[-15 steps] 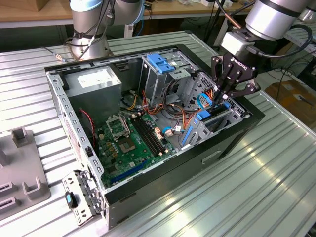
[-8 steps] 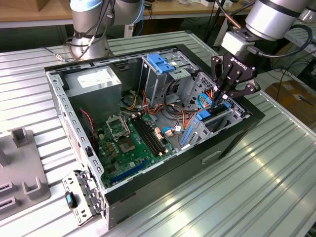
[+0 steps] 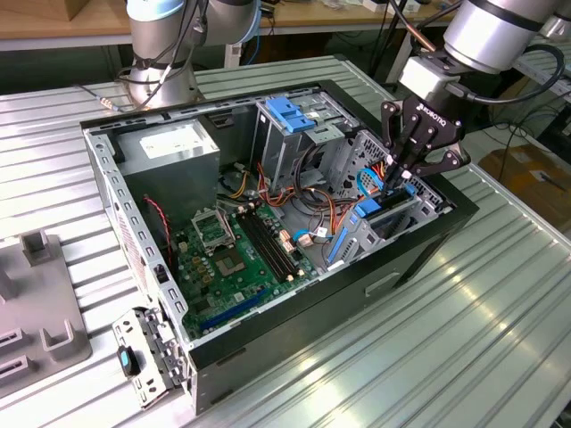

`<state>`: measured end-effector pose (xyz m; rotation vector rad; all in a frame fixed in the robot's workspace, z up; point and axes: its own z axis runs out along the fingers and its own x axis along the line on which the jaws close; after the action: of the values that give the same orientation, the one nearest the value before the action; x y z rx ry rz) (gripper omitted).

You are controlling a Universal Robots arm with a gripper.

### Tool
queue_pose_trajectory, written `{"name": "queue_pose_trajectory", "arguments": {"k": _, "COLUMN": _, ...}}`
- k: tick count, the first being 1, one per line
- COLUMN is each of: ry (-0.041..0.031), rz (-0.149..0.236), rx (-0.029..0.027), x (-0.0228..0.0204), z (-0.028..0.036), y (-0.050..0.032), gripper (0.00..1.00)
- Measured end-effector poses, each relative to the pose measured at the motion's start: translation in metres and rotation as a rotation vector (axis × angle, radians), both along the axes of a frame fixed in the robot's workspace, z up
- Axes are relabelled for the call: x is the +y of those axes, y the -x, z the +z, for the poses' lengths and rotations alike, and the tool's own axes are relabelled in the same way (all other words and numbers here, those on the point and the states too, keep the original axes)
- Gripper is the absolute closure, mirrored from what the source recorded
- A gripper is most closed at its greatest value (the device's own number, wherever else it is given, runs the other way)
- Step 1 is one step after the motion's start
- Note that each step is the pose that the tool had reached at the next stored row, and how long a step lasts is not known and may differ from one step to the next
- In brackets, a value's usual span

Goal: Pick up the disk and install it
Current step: 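Insert the second disk wire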

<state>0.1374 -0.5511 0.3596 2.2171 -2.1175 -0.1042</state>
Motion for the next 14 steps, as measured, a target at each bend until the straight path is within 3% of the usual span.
{"name": "queue_pose_trajectory", "arguments": {"k": 14, "ry": 0.0000, "rz": 0.000, "rx": 0.0090, "x": 0.0000, "z": 0.0000, "y": 0.0000, "gripper": 0.84}}
